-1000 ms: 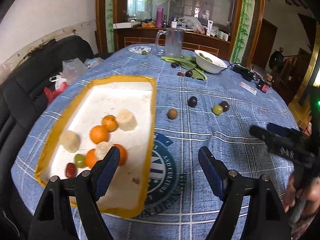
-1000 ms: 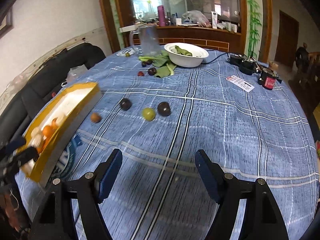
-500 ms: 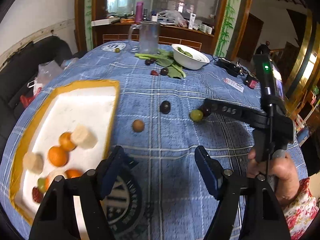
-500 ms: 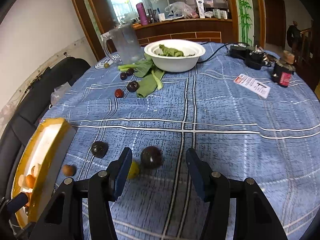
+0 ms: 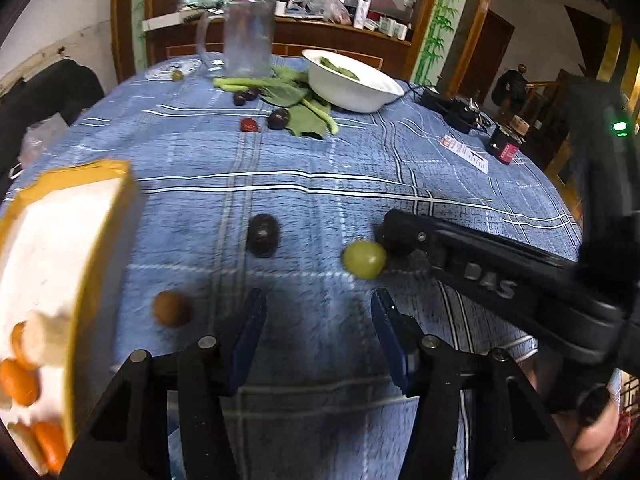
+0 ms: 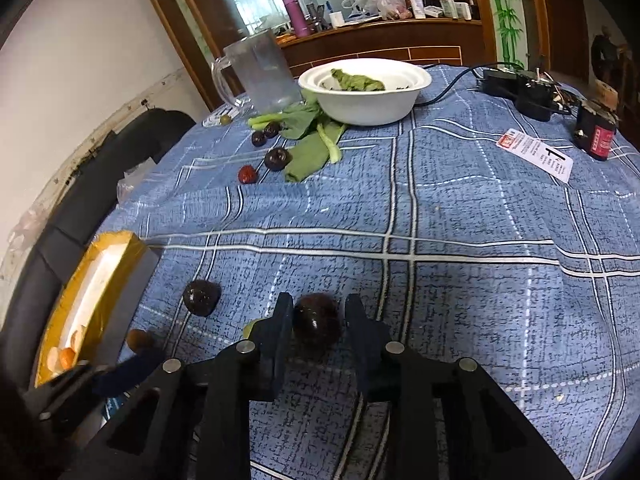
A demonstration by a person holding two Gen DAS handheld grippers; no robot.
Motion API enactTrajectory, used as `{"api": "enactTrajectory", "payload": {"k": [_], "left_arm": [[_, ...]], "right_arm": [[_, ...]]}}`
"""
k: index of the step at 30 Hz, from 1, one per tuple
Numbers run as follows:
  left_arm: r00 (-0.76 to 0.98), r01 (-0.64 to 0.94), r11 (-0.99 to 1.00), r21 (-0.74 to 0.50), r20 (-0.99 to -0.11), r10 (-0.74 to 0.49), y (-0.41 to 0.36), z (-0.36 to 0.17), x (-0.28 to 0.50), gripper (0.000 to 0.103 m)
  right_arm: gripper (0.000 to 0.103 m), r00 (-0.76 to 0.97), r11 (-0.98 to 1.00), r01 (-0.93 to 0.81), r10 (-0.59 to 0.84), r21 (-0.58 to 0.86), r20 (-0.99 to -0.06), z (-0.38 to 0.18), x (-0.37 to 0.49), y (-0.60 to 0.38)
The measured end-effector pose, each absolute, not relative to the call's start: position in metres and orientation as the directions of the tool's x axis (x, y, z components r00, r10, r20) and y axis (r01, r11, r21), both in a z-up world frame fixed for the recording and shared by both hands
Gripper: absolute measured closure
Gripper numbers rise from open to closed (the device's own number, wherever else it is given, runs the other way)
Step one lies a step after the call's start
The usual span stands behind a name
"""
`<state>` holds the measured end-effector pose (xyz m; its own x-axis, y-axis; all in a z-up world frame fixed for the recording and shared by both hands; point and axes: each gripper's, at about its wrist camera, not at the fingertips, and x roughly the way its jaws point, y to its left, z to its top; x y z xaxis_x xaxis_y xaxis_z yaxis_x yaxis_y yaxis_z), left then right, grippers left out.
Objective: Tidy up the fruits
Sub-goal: 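Grasp a green grape with the left tool while the right tool grasps a dark plum, then carry the grape and plum into the foam tray and open both tools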
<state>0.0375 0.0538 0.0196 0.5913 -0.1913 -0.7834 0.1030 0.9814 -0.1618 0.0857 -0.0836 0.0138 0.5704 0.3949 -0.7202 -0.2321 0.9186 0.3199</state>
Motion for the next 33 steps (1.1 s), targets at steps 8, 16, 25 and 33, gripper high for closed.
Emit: {"api": "enactTrajectory", "payload": {"k": [8,16,25,33], "left_arm": [[0.590,0.149,0.976,-0.160,-0.777,-0.218,0.039,0.009,0.063,0.050],[0.592,0.211,0.962,-0.175,-0.760,-0.268,0.032,0.009,0.063,0.079],[0.616,0.151,0.961,-0.231,-0.738,-0.274,0.053,0.012,0.055,0.079],[0.641,0.145,0.965,-0.220,-0.722,-0.261,0.057,0.019,0.042,0.079]], "right_arm": [[0.072,0.533,0.881,-0.225,0.469,0.416,-0.704,0.008,0.093,-0.094],[0.073,0.529,0.891,-0.287,0.454,0.352,-0.717,0.011,0.087,-0.076],[0.080,0.551,0.893,-0.321,0.448,0.316,-0.704,0.022,0.076,-0.068],[0.080,0.565,0.835,-0.287,0.543,0.469,-0.621,0.034,0.078,-0.096]]}}
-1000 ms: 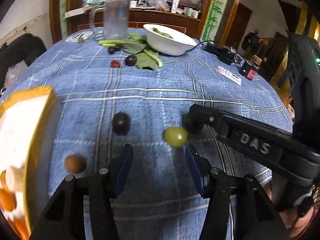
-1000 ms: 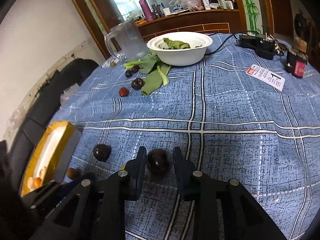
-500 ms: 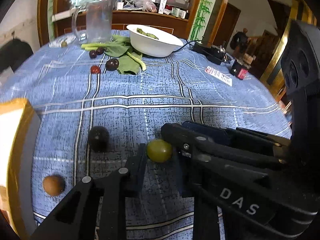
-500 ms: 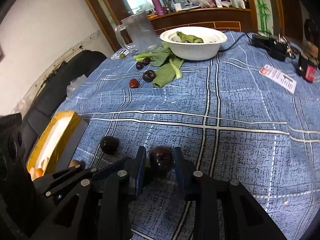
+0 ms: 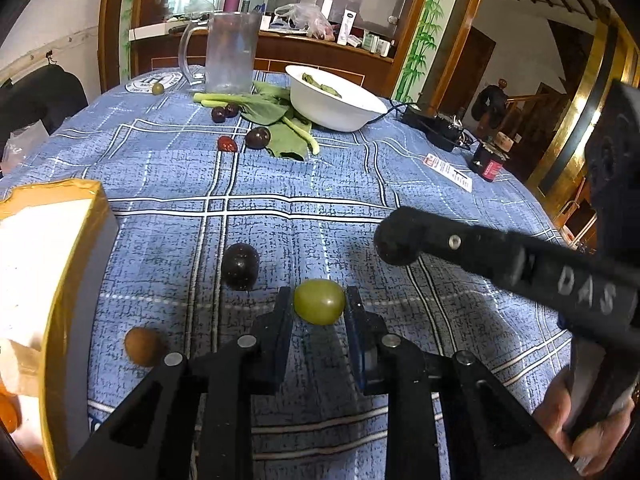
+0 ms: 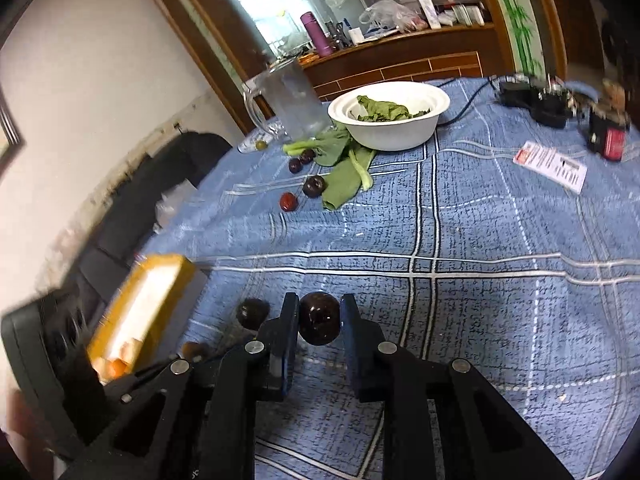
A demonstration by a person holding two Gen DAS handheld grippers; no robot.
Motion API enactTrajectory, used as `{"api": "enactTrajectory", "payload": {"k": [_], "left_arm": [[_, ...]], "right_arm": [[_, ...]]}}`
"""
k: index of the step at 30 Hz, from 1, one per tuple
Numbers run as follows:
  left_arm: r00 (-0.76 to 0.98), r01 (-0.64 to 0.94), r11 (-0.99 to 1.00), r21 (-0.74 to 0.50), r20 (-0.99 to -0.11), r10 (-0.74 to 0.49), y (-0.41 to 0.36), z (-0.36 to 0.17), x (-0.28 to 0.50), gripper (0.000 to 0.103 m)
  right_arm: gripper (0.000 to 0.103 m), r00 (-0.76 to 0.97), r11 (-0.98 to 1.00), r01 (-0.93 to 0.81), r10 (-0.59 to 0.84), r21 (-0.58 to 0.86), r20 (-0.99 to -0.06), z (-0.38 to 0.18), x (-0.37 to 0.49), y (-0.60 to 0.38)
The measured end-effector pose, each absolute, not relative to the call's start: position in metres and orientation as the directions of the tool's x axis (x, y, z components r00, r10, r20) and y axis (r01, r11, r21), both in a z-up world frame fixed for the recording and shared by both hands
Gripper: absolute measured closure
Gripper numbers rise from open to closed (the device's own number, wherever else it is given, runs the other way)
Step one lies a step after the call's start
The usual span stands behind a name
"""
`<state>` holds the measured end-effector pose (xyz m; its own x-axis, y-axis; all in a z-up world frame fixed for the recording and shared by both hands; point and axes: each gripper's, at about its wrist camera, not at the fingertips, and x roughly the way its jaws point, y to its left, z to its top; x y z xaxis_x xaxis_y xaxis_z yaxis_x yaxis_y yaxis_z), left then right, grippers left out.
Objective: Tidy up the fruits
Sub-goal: 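Carry the grape and plum into the foam tray and open both tools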
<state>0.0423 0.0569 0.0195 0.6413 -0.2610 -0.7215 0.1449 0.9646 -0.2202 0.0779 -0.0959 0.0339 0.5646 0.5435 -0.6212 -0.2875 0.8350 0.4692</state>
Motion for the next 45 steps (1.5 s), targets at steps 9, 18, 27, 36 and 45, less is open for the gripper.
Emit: {"api": "enactTrajectory", "payload": {"k": [9,18,27,36,45], "left_arm": [[0.683,0.075,0.962,-0.262,-0.689,-0.241,0.095,0.051,-0.007,0.079],[0.736,-0.142,0.966,-0.214,-0.676,-0.041,0.188,0.076,-0.078,0.079],[0.694,-0.327,0.930,-0.166,-0.710,0.117,0.254,0.058,-0.112,0.078],[0.665,-0.374,0.912,-0.167,-0.734,0.139,0.275,0.046,-0.124,0.078],[0.686,-0.385,0.909,-0.160,-0.709,0.166,0.271,0.056,-0.136,0.045]], "right_arm": [[0.080,0.533,0.778,-0.283,0.614,0.561,-0.582,0.035,0.074,-0.099],[0.080,0.532,0.763,-0.394,0.644,0.512,-0.550,0.065,0.029,-0.057],[0.079,0.397,0.691,-0.540,0.713,0.480,-0.579,0.071,-0.024,0.036],[0.079,0.363,0.684,-0.664,0.647,0.301,-0.670,0.056,-0.076,0.112],[0.077,0.420,0.702,-0.691,0.583,0.171,-0.696,0.050,-0.096,0.134]]}}
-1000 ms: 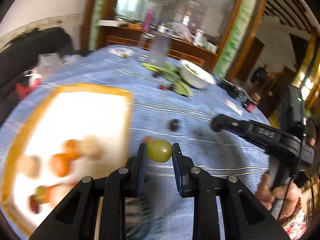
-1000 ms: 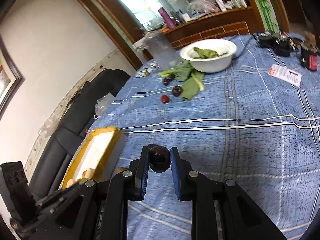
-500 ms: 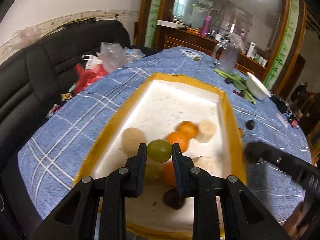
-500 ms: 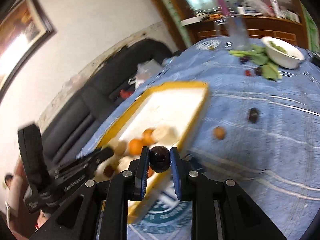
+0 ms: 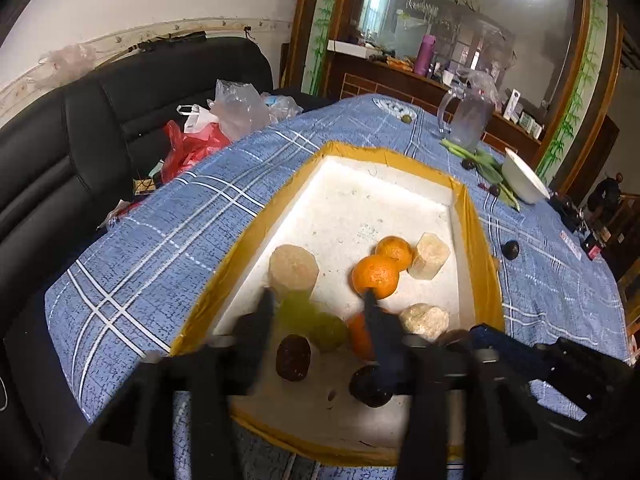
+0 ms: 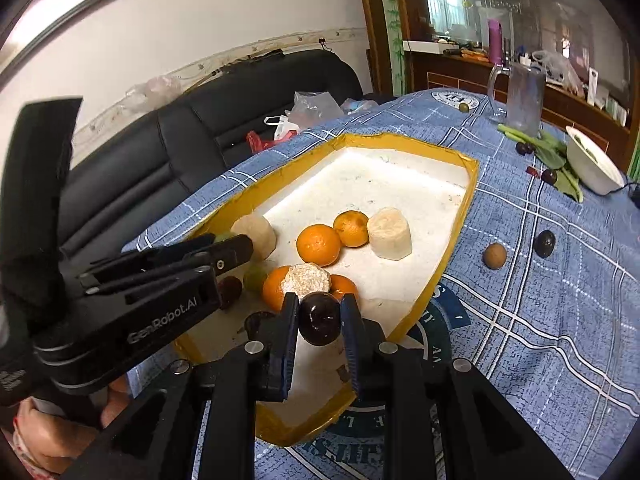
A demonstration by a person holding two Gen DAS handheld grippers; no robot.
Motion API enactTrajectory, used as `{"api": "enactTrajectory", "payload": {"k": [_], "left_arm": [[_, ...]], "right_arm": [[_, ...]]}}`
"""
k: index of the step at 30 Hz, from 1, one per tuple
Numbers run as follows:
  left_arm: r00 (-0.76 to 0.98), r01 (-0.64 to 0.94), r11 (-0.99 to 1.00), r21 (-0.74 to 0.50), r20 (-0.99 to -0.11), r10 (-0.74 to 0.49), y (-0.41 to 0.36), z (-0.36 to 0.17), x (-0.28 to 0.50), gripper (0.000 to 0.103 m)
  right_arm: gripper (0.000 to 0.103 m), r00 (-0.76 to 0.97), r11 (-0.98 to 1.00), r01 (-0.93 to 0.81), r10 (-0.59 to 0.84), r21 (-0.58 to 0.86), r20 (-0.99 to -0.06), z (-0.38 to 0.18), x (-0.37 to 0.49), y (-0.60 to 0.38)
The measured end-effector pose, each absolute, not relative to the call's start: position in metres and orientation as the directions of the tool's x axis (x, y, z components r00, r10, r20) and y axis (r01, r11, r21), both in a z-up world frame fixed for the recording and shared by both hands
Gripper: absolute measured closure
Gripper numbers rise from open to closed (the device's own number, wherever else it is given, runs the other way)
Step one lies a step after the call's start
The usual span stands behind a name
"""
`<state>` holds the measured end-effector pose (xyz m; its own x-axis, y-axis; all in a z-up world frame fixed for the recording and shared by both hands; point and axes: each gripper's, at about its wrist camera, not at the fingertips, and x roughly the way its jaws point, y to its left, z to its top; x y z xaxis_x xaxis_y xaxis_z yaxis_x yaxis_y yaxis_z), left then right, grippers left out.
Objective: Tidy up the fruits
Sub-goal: 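Carry the grape and plum into the foam tray and open both tools, then withdraw both tools from the tray toward the last plum and brown fruit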
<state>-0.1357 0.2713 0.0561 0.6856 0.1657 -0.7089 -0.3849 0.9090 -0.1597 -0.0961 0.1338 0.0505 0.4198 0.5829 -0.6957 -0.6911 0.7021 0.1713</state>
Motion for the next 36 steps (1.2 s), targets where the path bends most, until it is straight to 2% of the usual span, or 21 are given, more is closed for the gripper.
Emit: {"api": "enactTrajectory", "payload": {"k": [2,4,6,10,12,16,25,36], "left_arm": [[0.698,-0.388,0.908,-0.157,-0.694,0.178,0.270,0.062,-0.140,0.044],[0.701,-0.389,0.909,-0.147,-0.688,0.189,0.268,0.067,-0.142,0.040],[0.710,-0.392,0.909,-0.143,-0.675,0.200,0.266,0.072,-0.146,0.035],[0.720,-0.400,0.909,-0.114,-0.653,0.235,0.260,0.081,-0.153,0.033],[0.728,-0.400,0.911,-0.099,-0.638,0.250,0.255,0.086,-0.157,0.028],[0.744,-0.394,0.917,-0.066,-0.608,0.276,0.245,0.095,-0.164,0.024],[0.768,-0.362,0.931,-0.051,-0.582,0.267,0.230,0.105,-0.174,0.023],[0.771,-0.355,0.933,-0.055,-0.582,0.259,0.227,0.107,-0.176,0.022]], "right_arm": [[0.069,0.423,0.702,-0.692,0.583,0.167,-0.694,0.051,-0.097,0.135],[0.052,0.425,0.702,-0.692,0.587,0.171,-0.689,0.053,-0.097,0.134],[0.049,0.440,0.705,-0.691,0.588,0.163,-0.679,0.055,-0.101,0.133],[0.049,0.464,0.709,-0.690,0.588,0.147,-0.662,0.062,-0.110,0.128],[0.048,0.478,0.714,-0.686,0.586,0.138,-0.655,0.065,-0.115,0.125],[0.034,0.519,0.737,-0.666,0.571,0.117,-0.636,0.072,-0.124,0.114],[0.028,0.578,0.775,-0.626,0.539,0.092,-0.613,0.079,-0.135,0.099],[0.027,0.581,0.789,-0.604,0.531,0.110,-0.617,0.076,-0.136,0.090]]}}
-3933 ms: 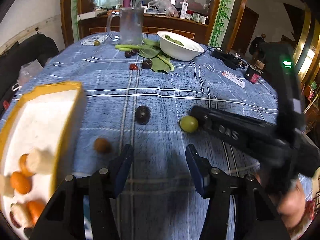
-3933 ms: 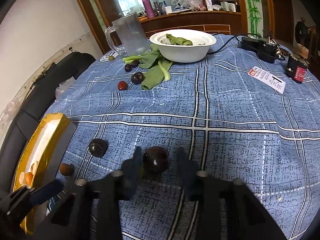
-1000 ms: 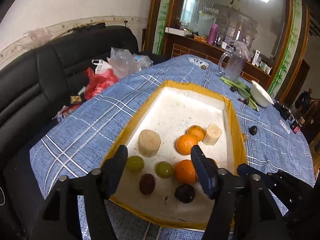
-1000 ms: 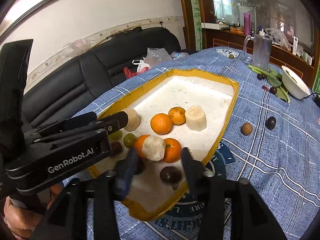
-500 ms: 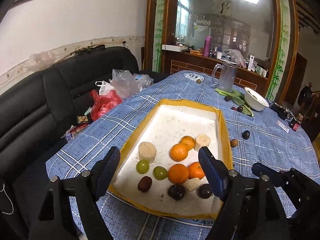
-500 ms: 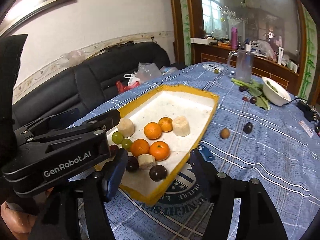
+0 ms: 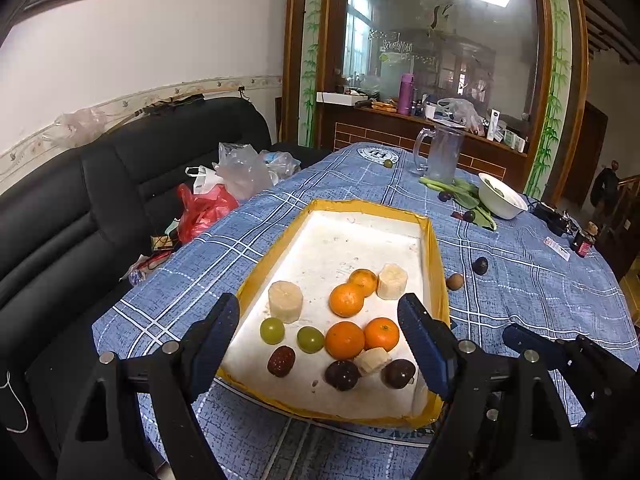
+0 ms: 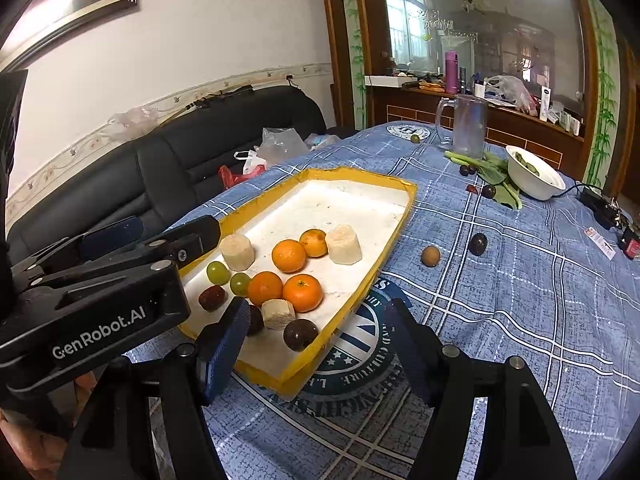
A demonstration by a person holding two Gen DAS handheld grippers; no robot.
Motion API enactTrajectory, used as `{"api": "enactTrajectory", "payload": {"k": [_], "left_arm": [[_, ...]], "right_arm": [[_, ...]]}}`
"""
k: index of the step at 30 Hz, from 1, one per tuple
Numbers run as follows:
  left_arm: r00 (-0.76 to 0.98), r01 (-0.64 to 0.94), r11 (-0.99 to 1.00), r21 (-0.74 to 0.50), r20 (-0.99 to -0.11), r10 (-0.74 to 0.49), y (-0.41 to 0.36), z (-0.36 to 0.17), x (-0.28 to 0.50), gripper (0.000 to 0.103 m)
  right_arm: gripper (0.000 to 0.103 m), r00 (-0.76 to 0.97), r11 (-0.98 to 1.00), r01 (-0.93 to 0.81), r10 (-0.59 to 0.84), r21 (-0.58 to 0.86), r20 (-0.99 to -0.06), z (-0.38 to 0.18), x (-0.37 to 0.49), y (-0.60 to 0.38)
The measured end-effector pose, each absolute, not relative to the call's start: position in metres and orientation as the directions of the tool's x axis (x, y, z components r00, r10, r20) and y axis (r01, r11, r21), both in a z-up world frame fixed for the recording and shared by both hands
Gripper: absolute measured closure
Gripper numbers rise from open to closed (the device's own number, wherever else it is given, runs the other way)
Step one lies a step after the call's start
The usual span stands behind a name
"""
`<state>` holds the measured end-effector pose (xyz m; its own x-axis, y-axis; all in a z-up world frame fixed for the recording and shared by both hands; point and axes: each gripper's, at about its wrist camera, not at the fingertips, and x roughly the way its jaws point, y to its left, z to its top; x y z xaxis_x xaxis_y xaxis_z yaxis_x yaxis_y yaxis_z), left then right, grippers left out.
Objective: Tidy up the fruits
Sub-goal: 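Withdraw both tools from the tray toward the last plum and brown fruit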
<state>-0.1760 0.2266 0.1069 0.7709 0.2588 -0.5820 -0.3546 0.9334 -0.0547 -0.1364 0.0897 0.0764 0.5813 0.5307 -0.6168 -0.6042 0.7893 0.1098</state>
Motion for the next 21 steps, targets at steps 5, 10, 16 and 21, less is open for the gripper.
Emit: {"api": "enactTrajectory", "payload": {"k": [5,10,16,21], "left_arm": [[0.768,-0.350,0.936,-0.049,-0.587,0.256,0.225,0.106,-0.177,0.022],[0.760,-0.343,0.939,-0.043,-0.599,0.250,0.223,0.103,-0.173,0.022],[0.749,-0.331,0.943,-0.037,-0.619,0.238,0.220,0.097,-0.166,0.022],[0.738,-0.317,0.948,-0.034,-0.637,0.223,0.216,0.091,-0.158,0.022]], "right_arm": [[0.026,0.580,0.789,-0.604,0.530,0.109,-0.619,0.075,-0.137,0.088],[0.025,0.576,0.792,-0.599,0.526,0.115,-0.626,0.072,-0.134,0.084],[0.025,0.567,0.799,-0.588,0.519,0.127,-0.640,0.066,-0.127,0.079],[0.025,0.576,0.812,-0.571,0.501,0.121,-0.645,0.065,-0.119,0.065]]}}
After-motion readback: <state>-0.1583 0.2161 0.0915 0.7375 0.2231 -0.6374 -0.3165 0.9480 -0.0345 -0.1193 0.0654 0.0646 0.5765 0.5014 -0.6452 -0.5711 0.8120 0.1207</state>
